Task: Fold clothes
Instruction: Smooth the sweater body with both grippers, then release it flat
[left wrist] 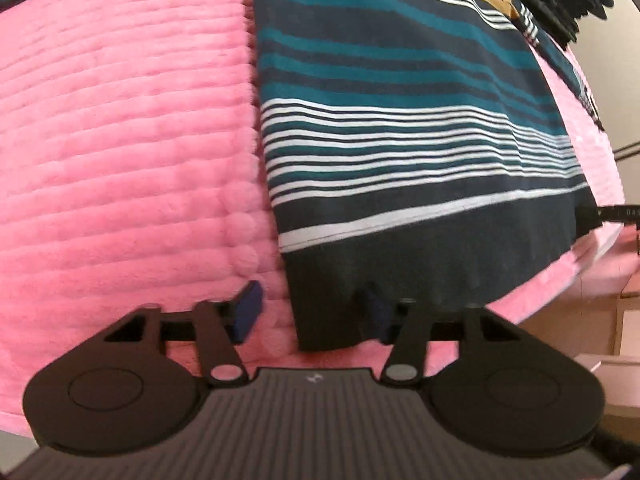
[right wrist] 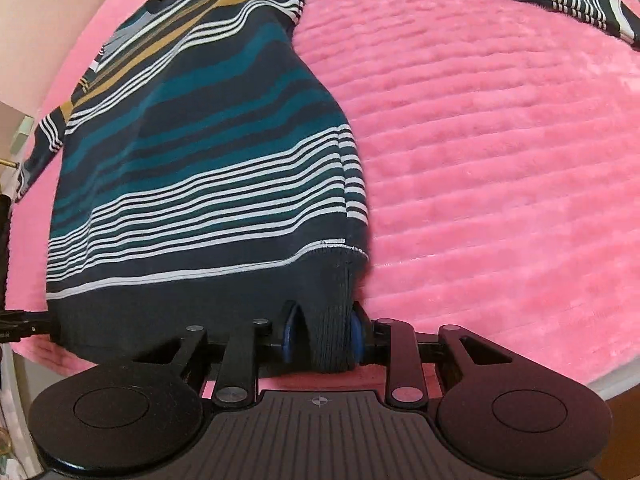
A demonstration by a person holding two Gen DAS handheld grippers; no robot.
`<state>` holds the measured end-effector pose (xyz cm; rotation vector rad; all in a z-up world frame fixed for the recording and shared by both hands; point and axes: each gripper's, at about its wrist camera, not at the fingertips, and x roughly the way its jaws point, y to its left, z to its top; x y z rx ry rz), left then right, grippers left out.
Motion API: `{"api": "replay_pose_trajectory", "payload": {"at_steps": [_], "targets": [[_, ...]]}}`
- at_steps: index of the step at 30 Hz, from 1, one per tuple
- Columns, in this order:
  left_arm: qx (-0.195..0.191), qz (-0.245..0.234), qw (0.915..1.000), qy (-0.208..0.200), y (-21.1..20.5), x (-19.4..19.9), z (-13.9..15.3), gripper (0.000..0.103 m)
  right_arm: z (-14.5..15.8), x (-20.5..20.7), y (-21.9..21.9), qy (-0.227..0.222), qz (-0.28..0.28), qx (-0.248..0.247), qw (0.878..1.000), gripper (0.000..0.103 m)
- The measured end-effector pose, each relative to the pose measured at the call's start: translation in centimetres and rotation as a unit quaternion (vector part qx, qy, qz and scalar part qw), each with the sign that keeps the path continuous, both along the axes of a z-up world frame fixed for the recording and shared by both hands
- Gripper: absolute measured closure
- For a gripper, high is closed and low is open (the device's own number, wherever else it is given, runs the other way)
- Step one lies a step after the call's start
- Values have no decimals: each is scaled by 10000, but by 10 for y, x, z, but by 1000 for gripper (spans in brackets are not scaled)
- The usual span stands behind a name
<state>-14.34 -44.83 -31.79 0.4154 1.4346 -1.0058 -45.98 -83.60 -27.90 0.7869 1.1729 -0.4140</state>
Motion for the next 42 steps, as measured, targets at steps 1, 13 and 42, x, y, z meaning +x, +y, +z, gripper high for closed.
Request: {"api": "replay_pose_trajectory", "payload": {"at_steps": [1, 13, 42], "targets": [[-109, 73, 9996, 232, 3, 3, -1, 97, -2, 2, -1, 25, 13, 20, 10000, 74], [82, -76, 9999, 82, 35, -33, 48, 99, 36, -18, 16, 396, 513, 262, 9976, 99], [829, -132, 9465, -3115, 48, 155, 145, 60, 108, 200, 80, -836, 1171, -335, 9890, 38]]}}
